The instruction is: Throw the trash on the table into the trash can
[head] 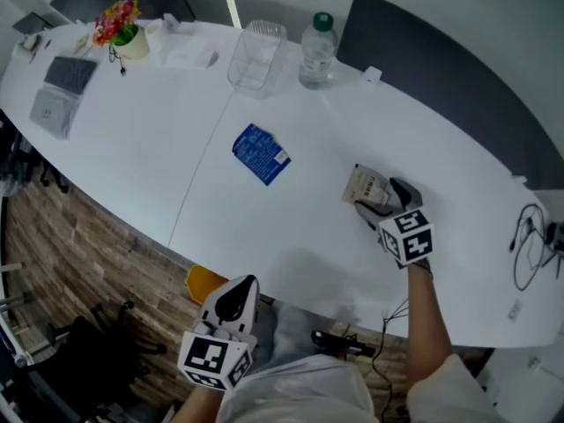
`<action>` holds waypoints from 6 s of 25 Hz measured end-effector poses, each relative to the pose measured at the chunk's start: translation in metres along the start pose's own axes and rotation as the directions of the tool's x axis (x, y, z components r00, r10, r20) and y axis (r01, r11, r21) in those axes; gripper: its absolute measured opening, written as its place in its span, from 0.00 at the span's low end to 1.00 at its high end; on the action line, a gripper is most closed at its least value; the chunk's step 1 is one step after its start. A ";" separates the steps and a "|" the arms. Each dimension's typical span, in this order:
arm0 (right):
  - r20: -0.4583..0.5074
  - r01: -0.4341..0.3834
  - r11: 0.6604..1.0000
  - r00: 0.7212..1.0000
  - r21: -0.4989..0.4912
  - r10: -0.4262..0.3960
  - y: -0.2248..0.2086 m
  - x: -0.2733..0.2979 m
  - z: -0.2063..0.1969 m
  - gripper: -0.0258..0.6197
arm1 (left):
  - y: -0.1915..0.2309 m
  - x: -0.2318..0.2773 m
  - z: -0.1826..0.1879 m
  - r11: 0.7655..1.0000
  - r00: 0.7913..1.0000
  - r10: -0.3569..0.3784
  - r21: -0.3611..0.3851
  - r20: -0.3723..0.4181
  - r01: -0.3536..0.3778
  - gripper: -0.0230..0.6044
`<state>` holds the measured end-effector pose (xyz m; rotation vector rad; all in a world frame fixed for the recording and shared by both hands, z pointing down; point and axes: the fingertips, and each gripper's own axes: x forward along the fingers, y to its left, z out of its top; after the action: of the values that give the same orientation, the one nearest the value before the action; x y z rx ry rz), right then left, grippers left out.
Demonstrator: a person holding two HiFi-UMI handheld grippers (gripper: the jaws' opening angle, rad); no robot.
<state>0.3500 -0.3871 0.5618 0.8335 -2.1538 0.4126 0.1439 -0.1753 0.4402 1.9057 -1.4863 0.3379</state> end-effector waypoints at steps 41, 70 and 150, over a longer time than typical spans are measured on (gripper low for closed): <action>0.109 -0.233 0.962 0.962 -0.144 0.249 0.209 -0.082 0.078 0.15 | 0.079 -0.199 -0.018 0.940 0.911 0.326 -0.191 0.252 -0.283 0.04; -0.090 -0.592 0.658 0.771 -0.466 0.630 0.510 -0.068 0.109 0.14 | 0.152 -0.375 -0.120 0.744 0.714 0.646 -0.429 0.270 -0.512 0.04; -0.630 -0.791 0.507 0.593 -0.342 0.501 0.638 0.351 -0.347 0.19 | 0.349 -0.137 -0.493 0.605 0.759 0.649 -0.641 0.053 -0.473 0.04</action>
<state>-0.0637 0.1138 1.0410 -0.4982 -1.8727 0.2300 -0.1233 0.2110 0.8439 0.9539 -2.0838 -0.1462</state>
